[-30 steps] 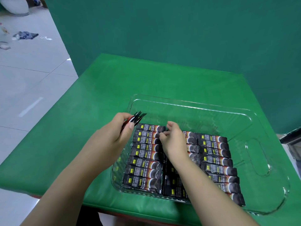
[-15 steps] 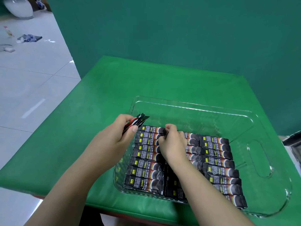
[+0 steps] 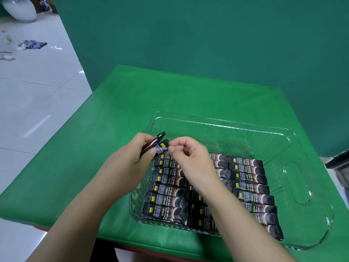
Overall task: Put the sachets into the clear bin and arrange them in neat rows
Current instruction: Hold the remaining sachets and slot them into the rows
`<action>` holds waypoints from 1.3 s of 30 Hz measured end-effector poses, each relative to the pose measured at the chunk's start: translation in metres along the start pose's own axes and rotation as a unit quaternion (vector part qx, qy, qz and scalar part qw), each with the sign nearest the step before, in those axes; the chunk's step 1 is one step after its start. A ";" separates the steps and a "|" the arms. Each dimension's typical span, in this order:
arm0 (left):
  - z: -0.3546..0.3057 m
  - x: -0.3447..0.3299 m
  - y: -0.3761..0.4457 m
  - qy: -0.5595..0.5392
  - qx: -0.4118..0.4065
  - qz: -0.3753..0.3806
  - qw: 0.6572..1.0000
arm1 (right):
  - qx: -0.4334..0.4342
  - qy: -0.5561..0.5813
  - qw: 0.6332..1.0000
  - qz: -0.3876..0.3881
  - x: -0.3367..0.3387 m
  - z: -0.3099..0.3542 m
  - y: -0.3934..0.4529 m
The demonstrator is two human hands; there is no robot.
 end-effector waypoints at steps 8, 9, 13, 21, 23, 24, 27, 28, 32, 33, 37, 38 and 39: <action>0.001 0.000 0.003 0.016 0.013 0.015 1.000 | -0.086 0.050 0.991 0.086 0.003 -0.004 0.000; 0.001 0.000 0.003 0.014 0.011 0.014 1.000 | -0.089 0.046 0.990 0.101 -0.003 -0.005 0.000; 0.003 0.001 0.001 -0.002 0.000 0.015 1.000 | -0.074 0.098 0.992 0.018 -0.005 -0.006 0.006; 0.006 -0.005 0.006 0.022 0.016 0.014 1.000 | -0.056 -0.290 0.951 -0.097 0.057 -0.023 0.024; 0.006 -0.006 0.005 0.019 0.017 0.010 1.000 | -0.060 -0.396 0.915 -0.038 0.053 -0.030 0.031; 0.006 -0.006 0.005 0.009 0.015 0.009 1.000 | -0.060 -0.424 0.904 -0.010 0.048 -0.033 0.035; 0.006 -0.005 0.004 -0.008 0.005 0.005 1.000 | -0.065 -0.457 0.885 0.053 0.028 -0.041 0.050; 0.005 -0.005 0.004 -0.008 0.001 0.004 1.000 | -0.063 -0.466 0.880 0.067 0.021 -0.044 0.055; 0.006 -0.005 0.004 -0.012 0.001 0.005 1.000 | -0.001 -0.540 0.838 0.080 0.010 -0.052 0.058; 0.006 -0.005 0.004 -0.012 0.001 0.006 1.000 | 0.022 -0.552 0.831 0.069 0.012 -0.054 0.055; 0.005 -0.006 0.004 -0.016 -0.001 0.009 1.000 | 0.032 -0.592 0.804 0.054 0.024 -0.058 0.040; 0.005 -0.006 0.005 -0.019 -0.001 0.010 1.000 | 0.014 -0.598 0.799 0.064 0.027 -0.059 0.038; 0.005 -0.006 0.005 -0.021 -0.001 0.009 1.000 | -0.002 -0.602 0.796 0.068 0.030 -0.060 0.037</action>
Point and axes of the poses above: each hand's wrist, its own y-axis towards the middle knuckle, its own x-axis out of the back of the hand, z = x × y, the point moved 2 cm from there along y, towards the middle knuckle, and after that the axes turned 11 degrees about z, right-handed, at the moved point
